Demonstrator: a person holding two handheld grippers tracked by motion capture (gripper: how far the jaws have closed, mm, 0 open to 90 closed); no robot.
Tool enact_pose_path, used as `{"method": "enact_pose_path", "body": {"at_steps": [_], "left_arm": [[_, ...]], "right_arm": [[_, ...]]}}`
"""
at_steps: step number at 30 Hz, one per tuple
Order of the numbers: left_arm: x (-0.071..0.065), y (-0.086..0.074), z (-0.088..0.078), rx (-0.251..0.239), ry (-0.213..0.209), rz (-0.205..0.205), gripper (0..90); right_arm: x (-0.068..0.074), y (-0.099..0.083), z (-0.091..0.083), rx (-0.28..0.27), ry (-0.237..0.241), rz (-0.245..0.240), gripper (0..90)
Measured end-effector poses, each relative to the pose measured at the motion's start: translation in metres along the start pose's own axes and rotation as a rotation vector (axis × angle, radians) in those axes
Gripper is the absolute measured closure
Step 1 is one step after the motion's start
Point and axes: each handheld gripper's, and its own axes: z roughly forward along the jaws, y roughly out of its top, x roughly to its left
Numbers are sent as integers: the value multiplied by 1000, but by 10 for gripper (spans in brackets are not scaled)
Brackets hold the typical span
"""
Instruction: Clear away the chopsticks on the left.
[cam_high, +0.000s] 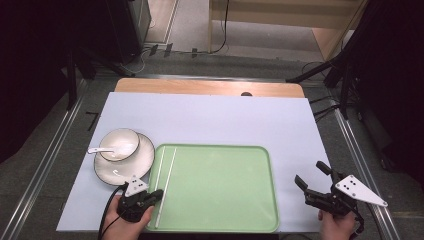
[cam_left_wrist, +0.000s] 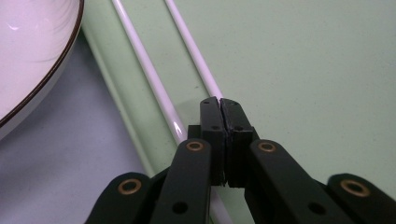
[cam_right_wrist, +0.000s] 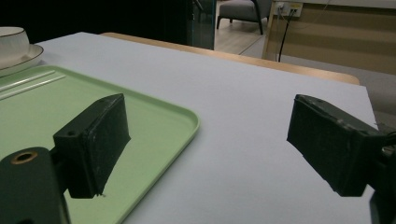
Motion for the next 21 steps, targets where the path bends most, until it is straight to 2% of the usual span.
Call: {"method": "enact_pose_path", "body": {"at_steps": [4, 7, 9, 13, 15, 17, 18, 21], "left_arm": [[1, 1, -1, -10, -14, 13, 822], [2, 4, -8, -67, -48, 14, 756], [2, 6, -14, -104, -59, 21, 676], [7, 9, -25, -170, -87, 26, 465], [10, 9, -27, -193, -74, 19, 279], [12, 8, -30, -209, -60, 24, 135], [13, 8, -32, -224, -67, 30, 54], [17, 7, -37, -246, -104, 60, 18]], "right_arm": [[-1, 0, 0, -2, 0, 0, 129], [-1, 0, 0, -3, -1, -1, 129], [-1, 0, -1, -3, 0, -2, 129], [-1, 0, 0, -1, 1, -1, 130], [-1, 0, 0, 0, 1, -2, 130], [0, 0, 1, 2, 3, -5, 129], [0, 0, 1, 2, 3, -6, 130], [0, 0, 1, 2, 2, -4, 130]]}}
